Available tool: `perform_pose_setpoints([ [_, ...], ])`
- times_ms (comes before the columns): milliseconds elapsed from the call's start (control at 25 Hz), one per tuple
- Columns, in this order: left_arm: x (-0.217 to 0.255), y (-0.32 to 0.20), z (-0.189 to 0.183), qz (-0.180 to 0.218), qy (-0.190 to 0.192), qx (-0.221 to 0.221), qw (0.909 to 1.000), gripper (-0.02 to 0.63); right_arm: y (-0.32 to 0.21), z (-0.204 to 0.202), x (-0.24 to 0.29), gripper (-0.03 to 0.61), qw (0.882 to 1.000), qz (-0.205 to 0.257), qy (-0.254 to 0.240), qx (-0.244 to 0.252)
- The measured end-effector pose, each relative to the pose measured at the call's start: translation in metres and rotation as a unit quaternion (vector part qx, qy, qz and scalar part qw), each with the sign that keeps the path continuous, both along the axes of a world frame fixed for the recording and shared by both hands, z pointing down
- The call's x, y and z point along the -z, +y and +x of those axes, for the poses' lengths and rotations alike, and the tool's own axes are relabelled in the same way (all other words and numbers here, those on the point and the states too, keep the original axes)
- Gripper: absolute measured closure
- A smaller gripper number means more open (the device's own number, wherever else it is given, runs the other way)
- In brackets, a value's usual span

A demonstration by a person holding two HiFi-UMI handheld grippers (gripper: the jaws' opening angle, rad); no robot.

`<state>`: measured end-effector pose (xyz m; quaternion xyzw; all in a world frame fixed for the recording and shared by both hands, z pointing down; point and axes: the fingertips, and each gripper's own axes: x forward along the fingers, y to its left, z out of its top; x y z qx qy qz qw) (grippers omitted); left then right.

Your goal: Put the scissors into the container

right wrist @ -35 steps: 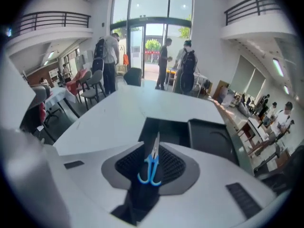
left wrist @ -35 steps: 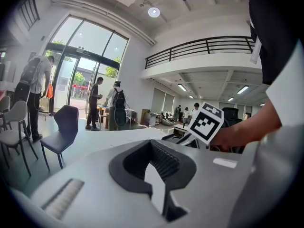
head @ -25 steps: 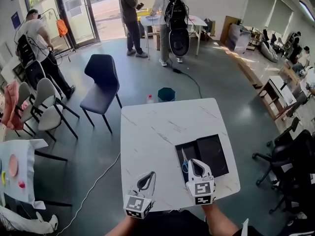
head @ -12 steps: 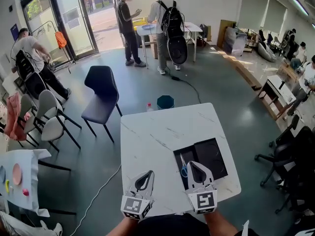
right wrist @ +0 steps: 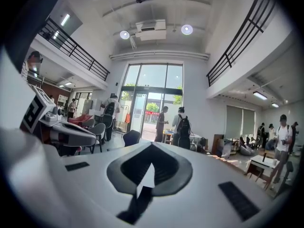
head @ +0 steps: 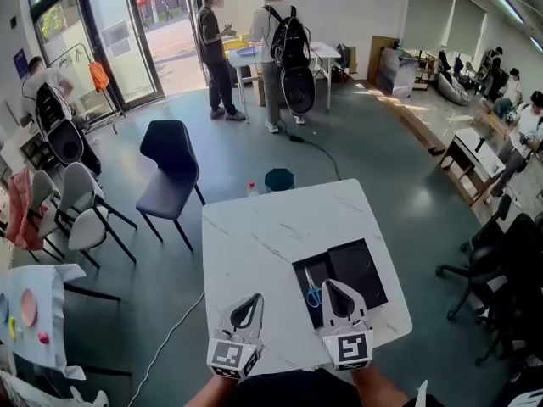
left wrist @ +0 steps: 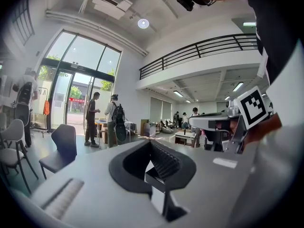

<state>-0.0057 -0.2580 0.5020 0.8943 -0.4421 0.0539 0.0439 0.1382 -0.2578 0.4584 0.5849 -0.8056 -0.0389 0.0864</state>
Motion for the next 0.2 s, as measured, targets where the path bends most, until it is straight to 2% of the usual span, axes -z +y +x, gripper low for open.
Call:
perform_pose_setpoints([
  [200, -0.0051, 0.0009, 0.0028, -0.002, -0.001, -0.003, 1.0, 0.604, 0.0009, 0.0015, -0.0026, 0.572, 1.0, 0.002, 0.004, -0.003],
])
